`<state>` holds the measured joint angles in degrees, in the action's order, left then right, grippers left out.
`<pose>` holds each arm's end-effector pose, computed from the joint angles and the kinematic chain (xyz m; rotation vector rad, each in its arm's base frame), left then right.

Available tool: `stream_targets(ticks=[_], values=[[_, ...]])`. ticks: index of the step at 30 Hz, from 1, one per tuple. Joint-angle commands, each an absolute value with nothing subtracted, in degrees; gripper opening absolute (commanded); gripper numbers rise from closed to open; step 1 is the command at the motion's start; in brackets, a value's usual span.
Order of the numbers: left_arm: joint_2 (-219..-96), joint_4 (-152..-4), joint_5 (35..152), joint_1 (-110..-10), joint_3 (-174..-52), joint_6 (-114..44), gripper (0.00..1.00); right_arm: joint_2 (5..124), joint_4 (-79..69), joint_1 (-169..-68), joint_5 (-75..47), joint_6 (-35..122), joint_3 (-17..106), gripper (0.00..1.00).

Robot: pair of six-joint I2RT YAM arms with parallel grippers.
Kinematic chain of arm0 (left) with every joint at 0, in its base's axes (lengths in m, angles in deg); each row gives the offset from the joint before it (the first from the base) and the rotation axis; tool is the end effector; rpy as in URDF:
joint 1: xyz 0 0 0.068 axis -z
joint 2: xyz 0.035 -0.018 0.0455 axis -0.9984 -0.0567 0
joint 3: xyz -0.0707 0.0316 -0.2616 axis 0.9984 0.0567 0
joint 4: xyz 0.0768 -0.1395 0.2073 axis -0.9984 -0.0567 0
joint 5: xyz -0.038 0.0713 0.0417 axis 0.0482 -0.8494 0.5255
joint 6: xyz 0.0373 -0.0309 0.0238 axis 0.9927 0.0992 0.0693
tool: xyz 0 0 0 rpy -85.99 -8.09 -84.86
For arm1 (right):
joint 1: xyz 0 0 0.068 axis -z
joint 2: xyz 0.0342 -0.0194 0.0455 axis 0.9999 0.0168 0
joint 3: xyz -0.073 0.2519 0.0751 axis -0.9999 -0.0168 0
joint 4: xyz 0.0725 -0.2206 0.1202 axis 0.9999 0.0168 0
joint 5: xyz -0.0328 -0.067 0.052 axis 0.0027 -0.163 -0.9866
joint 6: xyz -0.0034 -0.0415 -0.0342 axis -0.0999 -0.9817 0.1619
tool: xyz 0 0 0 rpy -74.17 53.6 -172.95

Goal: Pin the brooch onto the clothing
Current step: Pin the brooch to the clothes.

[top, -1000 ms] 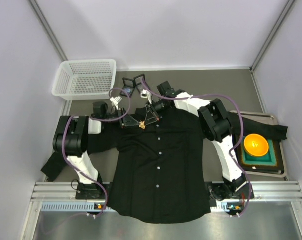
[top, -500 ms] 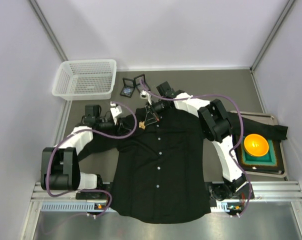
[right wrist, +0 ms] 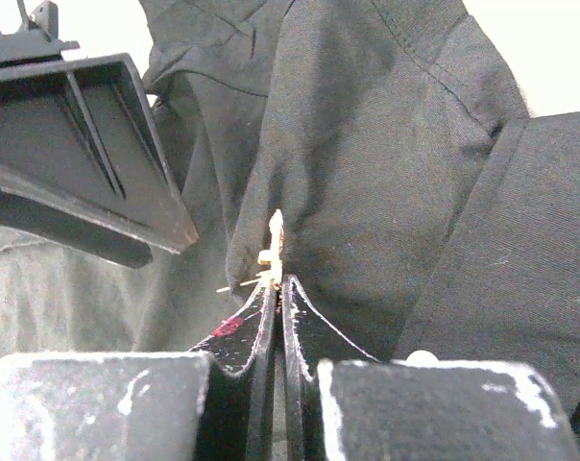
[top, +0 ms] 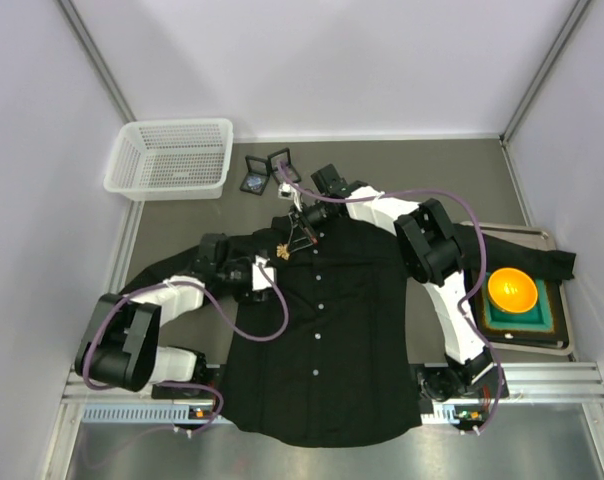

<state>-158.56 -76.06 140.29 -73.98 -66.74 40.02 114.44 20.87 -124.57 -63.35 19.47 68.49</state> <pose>0.2134 -0.0783 0.1517 1.5706 1.3156 -0.5949 0.3766 0.3054 0.1582 -1.4010 1.9856 1.3905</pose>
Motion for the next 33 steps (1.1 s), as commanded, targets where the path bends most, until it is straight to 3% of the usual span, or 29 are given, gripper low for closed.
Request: stream_targets(ticks=[1,5,9,10,18,21,27,33], values=[[-158.64,-57.72,131.40,-69.97,-65.00,36.18,0.72,113.82,19.46,-125.34,-64.60,17.64,67.91,0.00],[-159.96,-50.83,128.49,-68.56,-63.68,33.11,0.67,113.91,19.46,-125.25,-64.96,17.64,67.91,0.00],[-161.45,-50.47,128.04,-67.86,-65.00,32.57,0.42,113.65,19.46,-125.25,-65.75,17.73,67.47,0.00],[-161.72,-50.56,128.13,-67.77,-65.17,33.00,0.40,113.73,19.37,-125.34,-65.92,17.81,67.39,0.00],[-161.72,-58.81,131.65,-67.51,-64.83,43.02,0.35,113.47,19.37,-125.34,-66.54,17.90,67.21,0.00],[-162.77,-57.60,129.72,-66.98,-64.30,44.96,0.39,113.38,19.46,-125.25,-66.62,17.90,67.03,0.00],[-165.14,-55.57,126.02,-66.10,-65.35,44.35,0.36,113.38,19.46,-125.34,-66.89,17.64,66.94,0.00],[-167.43,-53.03,123.13,-65.40,-65.79,44.26,0.27,113.30,19.46,-125.25,-67.33,17.81,66.86,0.00]])
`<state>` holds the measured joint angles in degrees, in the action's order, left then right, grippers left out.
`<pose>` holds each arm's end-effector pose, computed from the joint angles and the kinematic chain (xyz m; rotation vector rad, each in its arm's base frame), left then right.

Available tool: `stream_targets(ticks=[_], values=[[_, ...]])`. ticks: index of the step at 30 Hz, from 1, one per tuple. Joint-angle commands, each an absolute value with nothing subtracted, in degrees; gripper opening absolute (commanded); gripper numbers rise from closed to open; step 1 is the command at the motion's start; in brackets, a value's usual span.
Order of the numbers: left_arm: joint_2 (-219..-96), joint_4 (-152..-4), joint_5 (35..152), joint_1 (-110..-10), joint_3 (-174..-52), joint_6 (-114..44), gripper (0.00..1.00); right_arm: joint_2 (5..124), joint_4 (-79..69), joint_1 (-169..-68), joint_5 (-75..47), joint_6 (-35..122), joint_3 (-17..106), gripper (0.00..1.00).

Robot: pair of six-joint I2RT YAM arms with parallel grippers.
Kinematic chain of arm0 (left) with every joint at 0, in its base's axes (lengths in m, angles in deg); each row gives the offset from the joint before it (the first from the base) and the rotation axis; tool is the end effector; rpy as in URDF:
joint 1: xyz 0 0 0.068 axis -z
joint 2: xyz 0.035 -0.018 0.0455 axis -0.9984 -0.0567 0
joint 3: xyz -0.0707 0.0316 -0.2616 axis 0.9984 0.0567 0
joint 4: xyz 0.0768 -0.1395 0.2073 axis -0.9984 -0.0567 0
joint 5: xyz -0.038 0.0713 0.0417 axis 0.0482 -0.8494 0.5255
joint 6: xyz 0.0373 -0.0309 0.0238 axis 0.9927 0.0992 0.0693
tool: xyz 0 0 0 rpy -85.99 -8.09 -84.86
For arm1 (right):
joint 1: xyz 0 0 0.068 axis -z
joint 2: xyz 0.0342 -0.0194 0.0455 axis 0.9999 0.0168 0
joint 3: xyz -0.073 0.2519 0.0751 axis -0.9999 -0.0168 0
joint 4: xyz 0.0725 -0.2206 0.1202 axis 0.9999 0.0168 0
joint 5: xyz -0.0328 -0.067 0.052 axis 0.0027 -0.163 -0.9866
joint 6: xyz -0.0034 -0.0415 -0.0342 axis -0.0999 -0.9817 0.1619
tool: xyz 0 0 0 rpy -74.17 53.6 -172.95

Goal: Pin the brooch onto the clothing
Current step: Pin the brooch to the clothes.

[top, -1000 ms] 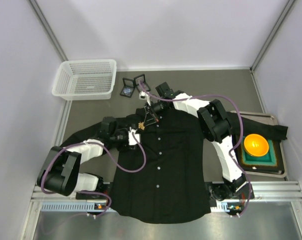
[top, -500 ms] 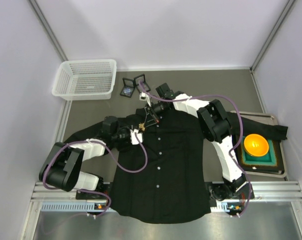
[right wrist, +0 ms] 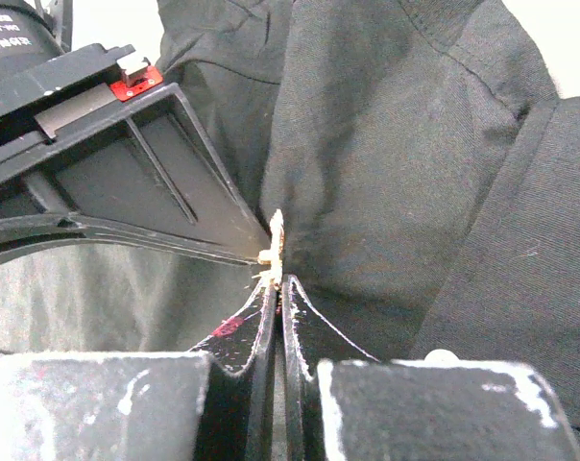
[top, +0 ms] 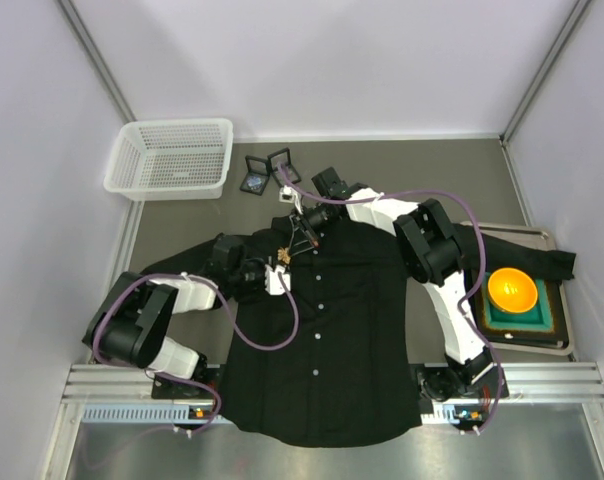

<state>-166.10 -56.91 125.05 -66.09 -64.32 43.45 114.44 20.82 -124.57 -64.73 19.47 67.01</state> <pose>0.2223 -0.1082 0.1320 1.6713 1.2096 -0.2744 0.3727 0.3032 0.1514 -1.4012 1.9979 1.4290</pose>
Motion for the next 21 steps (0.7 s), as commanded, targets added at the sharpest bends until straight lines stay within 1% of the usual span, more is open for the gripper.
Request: stream_targets(ticks=[1,3,4,7,11,16,21], values=[[-167.69,-52.41,122.60,-65.22,-65.97,42.61,0.25,113.29,19.46,-125.34,-67.24,17.73,66.77,0.00],[-168.83,-51.70,120.24,-65.22,-67.19,40.75,0.21,113.21,19.46,-125.34,-67.24,17.64,66.77,0.00],[-169.19,-51.53,119.52,-65.22,-67.55,39.87,0.16,113.29,19.46,-125.25,-67.24,17.64,66.86,0.00],[-169.98,-49.50,117.85,-65.22,-67.81,38.55,0.06,113.47,19.46,-125.34,-66.98,17.64,66.86,0.00],[-169.63,-48.27,117.76,-65.22,-67.72,36.79,0.00,113.64,19.46,-125.34,-66.71,17.64,66.94,0.00],[-168.93,-46.96,118.37,-65.31,-67.55,35.30,0.00,113.91,19.55,-125.51,-64.61,17.99,67.47,0.00],[-166.12,-49.93,120.13,-65.31,-67.81,32.75,0.00,114.26,19.72,-125.60,-62.23,17.64,67.91,0.00]])
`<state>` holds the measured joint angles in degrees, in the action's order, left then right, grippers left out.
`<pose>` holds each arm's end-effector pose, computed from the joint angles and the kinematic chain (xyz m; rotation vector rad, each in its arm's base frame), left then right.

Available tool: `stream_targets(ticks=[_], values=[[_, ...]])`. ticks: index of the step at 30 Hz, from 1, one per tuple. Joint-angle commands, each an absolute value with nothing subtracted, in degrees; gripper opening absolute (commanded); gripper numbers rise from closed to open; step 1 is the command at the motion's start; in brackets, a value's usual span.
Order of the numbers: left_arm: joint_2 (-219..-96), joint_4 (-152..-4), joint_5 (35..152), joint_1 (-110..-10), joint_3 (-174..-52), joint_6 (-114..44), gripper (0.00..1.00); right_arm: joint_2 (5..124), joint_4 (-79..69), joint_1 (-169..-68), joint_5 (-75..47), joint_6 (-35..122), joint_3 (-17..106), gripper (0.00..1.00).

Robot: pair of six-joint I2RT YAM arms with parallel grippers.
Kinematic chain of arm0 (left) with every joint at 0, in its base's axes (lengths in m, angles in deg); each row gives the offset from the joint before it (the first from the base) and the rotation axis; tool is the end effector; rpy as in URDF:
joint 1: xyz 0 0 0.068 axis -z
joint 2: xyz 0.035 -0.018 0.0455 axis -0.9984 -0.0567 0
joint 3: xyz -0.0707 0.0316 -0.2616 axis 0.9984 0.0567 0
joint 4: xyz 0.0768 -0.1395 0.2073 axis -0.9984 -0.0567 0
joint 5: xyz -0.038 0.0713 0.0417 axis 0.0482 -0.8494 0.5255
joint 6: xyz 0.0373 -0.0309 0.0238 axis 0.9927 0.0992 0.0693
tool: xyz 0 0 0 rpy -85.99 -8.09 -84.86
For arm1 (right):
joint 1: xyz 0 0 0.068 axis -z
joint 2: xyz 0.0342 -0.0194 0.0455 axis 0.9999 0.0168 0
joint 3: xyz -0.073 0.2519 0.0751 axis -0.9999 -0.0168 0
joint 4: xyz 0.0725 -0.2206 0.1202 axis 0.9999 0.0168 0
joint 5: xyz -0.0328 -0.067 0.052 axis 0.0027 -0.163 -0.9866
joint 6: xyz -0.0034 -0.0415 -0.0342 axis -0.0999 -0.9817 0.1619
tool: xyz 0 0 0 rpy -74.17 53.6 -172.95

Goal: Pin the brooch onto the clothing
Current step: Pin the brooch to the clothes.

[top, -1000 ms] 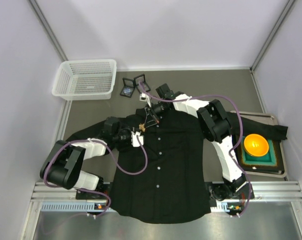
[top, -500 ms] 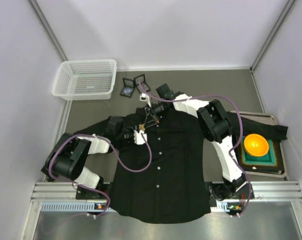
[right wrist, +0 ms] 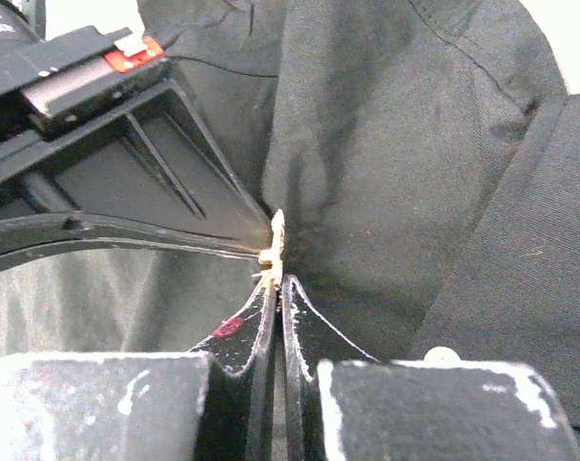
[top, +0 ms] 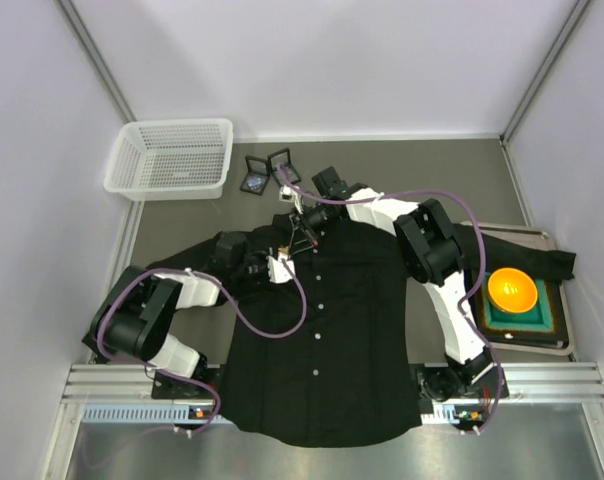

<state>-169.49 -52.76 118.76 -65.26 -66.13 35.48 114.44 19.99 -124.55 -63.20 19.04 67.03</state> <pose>0.2359 -0.1140 0.1309 1.5698 1.3495 -0.2332 0.3745 0.3036 0.1515 -1.4053 1.9908 1.3871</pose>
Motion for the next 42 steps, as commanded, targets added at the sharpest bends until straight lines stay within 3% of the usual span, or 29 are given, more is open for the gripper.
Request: stream_targets(ticks=[1,20,23,30,31,36,38,40,42], values=[[-165.77,-50.81,120.13,-65.22,-68.16,32.05,0.00,114.17,19.72,-125.69,-62.23,17.38,67.82,0.00],[-168.22,-56.88,116.18,-65.39,-72.29,29.58,0.00,113.20,20.34,-125.86,-65.04,16.23,66.68,0.00],[-168.05,-60.38,116.61,-65.83,-73.61,28.97,0.08,113.82,20.51,-125.86,-64.61,16.93,67.56,0.00],[-166.03,-73.74,126.16,-71.27,-79.23,24.84,0.51,114.53,20.78,-125.52,-64.52,17.37,68.35,0.00],[-165.68,-75.33,128.28,-73.37,-80.54,24.75,0.62,114.61,20.78,-125.60,-64.52,17.46,68.35,0.00],[-166.20,-90.61,136.48,-77.43,-84.07,35.44,0.72,114.79,20.95,-125.60,-64.78,17.37,68.53,0.00],[-166.64,-90.20,135.60,-77.44,-83.37,37.04,0.77,114.70,20.86,-125.60,-64.87,17.37,68.53,0.00],[-166.56,-85.49,135.60,-77.00,-81.01,38.11,0.96,114.79,20.86,-125.60,-64.96,17.29,68.53,0.00],[-166.64,-81.17,134.73,-76.21,-79.51,36.62,0.98,114.79,20.86,-125.51,-64.96,17.29,68.61,0.00]])
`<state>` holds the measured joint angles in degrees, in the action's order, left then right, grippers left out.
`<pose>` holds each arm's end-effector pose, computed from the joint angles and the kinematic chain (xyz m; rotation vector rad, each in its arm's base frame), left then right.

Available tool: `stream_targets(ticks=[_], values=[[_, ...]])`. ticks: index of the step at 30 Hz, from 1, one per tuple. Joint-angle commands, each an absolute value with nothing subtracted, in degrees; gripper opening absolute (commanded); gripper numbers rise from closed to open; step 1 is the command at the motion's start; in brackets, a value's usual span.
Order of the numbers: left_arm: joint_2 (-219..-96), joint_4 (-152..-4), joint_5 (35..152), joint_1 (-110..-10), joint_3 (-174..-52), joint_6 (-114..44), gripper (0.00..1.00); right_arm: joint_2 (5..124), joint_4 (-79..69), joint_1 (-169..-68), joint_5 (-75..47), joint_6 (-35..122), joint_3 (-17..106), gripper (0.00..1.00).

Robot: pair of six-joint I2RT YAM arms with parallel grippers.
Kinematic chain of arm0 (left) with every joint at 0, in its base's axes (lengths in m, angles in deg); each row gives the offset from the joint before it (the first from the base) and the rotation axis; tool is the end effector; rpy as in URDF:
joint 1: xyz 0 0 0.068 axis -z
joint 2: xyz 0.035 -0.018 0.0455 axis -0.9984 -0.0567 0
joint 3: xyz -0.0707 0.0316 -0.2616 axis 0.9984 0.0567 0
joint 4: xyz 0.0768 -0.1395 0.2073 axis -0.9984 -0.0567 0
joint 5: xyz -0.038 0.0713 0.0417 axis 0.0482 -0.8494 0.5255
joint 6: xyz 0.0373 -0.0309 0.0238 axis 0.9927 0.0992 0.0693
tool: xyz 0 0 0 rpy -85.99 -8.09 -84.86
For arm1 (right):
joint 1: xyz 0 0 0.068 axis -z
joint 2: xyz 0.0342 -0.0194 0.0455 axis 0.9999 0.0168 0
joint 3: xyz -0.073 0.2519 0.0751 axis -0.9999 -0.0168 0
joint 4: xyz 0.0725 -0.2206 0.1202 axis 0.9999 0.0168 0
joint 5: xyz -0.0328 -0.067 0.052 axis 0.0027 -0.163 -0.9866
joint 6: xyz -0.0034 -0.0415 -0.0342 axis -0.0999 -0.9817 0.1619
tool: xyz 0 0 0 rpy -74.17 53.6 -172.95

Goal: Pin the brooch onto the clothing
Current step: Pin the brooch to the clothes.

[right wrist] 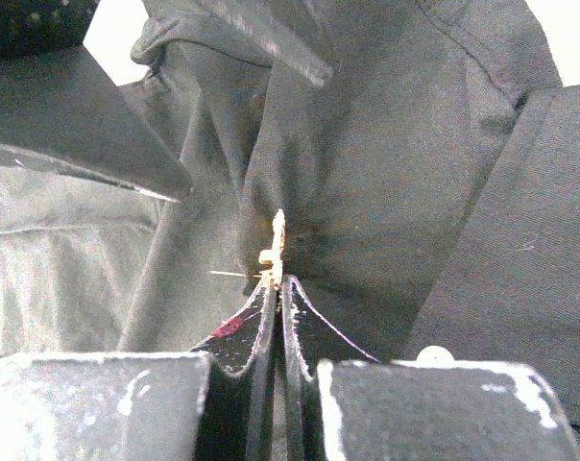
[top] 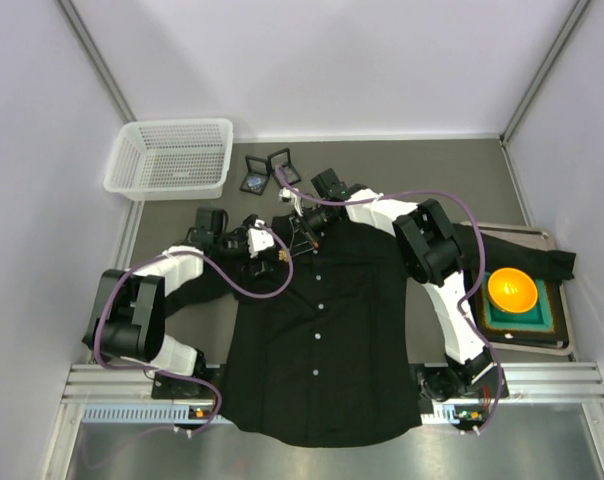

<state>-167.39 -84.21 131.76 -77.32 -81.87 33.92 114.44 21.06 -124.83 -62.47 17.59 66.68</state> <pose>0.2733 -0.0716 0.1762 1.4619 1.5757 -0.4985 0.3713 0.3039 0.1485 -1.4280 1.9979 1.3704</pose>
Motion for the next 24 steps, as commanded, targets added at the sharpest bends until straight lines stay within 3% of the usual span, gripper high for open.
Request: stream_targets(ticks=[1,14,24], values=[[-166.73,-78.45,134.03,-75.16,-78.81,36.44,0.98,114.79,20.86,-125.51,-64.87,17.37,68.61,0.00],[-172.87,-69.55,126.73,-69.53,-79.24,34.95,0.92,114.70,20.69,-125.43,-65.92,17.02,68.79,0.00],[-174.81,-70.77,128.04,-69.61,-82.05,29.50,0.61,114.44,20.86,-125.51,-66.45,16.67,68.61,0.00]])
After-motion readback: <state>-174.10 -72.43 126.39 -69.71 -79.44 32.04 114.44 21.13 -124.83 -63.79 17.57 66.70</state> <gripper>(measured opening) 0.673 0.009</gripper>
